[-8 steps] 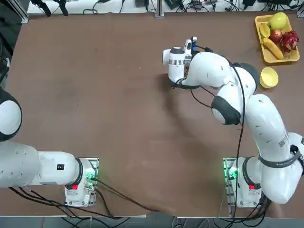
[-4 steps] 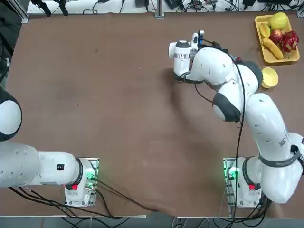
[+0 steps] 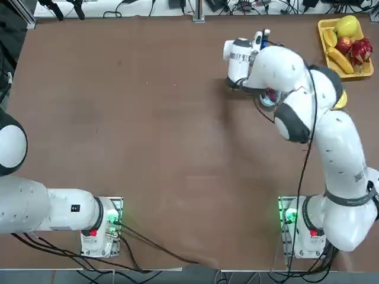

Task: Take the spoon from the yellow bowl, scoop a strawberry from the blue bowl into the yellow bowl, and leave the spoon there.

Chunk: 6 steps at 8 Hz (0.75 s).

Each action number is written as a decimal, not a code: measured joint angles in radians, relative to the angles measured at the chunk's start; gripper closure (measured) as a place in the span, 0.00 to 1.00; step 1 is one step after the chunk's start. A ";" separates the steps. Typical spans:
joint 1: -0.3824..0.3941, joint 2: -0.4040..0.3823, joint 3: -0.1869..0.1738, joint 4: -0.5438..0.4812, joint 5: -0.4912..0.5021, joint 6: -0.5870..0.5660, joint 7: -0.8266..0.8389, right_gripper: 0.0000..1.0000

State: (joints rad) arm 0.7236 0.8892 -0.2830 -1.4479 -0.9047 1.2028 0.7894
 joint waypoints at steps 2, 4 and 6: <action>-0.042 -0.057 -0.001 -0.089 -0.034 0.050 0.000 0.89; -0.089 -0.098 -0.001 -0.169 -0.079 0.117 0.000 0.89; -0.142 -0.131 -0.001 -0.243 -0.112 0.186 0.000 0.89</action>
State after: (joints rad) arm 0.5819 0.7579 -0.2845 -1.6913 -1.0166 1.3892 0.7894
